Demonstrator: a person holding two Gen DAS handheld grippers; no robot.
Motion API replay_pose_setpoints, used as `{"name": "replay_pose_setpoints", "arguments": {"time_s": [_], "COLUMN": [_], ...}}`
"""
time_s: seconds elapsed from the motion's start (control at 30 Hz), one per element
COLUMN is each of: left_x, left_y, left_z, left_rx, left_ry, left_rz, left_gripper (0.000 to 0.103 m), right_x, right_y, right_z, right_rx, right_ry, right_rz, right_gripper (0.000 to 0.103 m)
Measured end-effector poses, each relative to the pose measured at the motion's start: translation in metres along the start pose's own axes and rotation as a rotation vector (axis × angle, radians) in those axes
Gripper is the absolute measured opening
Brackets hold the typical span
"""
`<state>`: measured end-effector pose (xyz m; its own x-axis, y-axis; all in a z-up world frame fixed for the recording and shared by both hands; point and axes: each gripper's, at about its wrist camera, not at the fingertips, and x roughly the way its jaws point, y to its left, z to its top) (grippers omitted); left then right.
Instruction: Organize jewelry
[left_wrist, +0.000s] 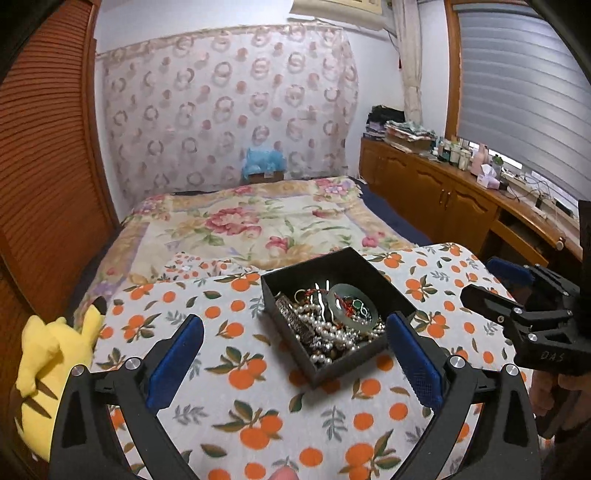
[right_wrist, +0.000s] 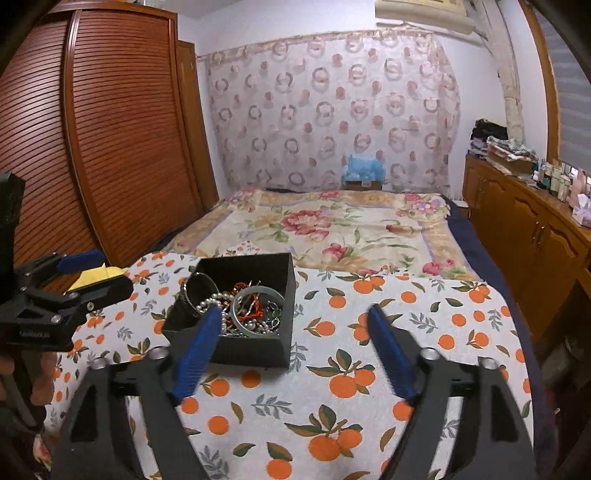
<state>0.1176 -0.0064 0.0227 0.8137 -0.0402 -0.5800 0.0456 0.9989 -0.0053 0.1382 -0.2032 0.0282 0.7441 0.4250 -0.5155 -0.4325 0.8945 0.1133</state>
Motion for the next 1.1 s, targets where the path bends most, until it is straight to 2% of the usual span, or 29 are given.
{"name": "replay_pose_setpoints", "arguments": {"time_s": [0.1,0.23,0.67,1.1], "left_x": [-0.011,-0.021,-0.062,-0.076], "left_y": [0.002,0.005,0.010,0.017], "left_z": [-0.007,-0.014,-0.024,-0.036], "left_rx": [-0.004,-0.023,-0.058,-0.080], "left_ry": [-0.009,-0.008,-0.086,-0.094], "left_rz": [0.005,0.005,0.023,0.039], "left_gripper": [0.095,0.095,0.095,0.095], "right_x": [-0.010,-0.022,-0.060,-0.077], "right_y": [0.004,0.014,0.028,0.025], "right_z": [0.000,-0.002,-0.007,-0.020], "right_rx": [0.004,-0.005,0.012,0.030], "right_ry": [-0.022,-0.043,-0.113,-0.134], "right_rz": [-0.006,-0.034,-0.066,-0.095], "right_gripper": [0.100,0.100,0.100,0.100]}}
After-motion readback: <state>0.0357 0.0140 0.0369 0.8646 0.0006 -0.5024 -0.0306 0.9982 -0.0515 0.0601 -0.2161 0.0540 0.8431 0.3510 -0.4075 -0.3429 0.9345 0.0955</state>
